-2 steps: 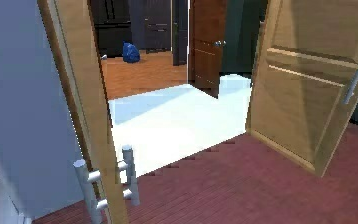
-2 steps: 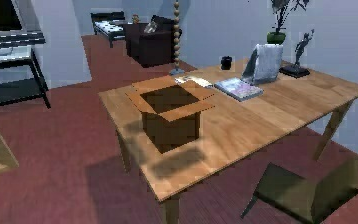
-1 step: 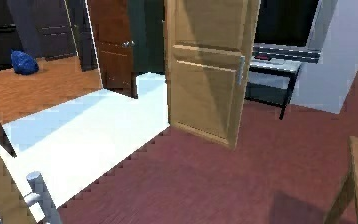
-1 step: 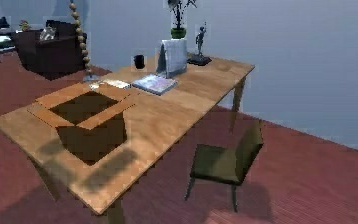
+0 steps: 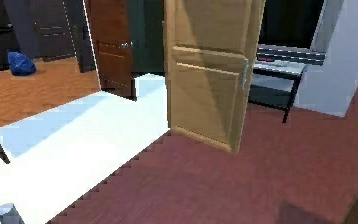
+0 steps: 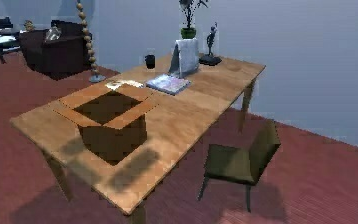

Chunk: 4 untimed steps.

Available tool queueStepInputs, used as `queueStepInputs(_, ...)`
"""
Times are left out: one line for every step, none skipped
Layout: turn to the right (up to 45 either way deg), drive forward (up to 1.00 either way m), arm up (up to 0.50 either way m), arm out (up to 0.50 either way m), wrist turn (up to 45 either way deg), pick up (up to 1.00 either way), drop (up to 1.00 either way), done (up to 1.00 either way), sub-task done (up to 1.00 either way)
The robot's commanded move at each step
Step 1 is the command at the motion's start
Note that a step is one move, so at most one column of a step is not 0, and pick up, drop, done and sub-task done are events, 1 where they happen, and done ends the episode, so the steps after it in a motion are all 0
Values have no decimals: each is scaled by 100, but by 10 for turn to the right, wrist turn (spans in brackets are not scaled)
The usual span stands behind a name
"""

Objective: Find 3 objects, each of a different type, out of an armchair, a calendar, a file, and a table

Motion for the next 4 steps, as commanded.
queueStepInputs(330,0,0,0,0,0,0,0,0)
queueStepInputs(0,100,0,0,0,0,0,0,0)
queueStepInputs(60,0,0,0,0,0,0,0,0)
queueStepInputs(0,50,0,0,0,0,0,0,0)
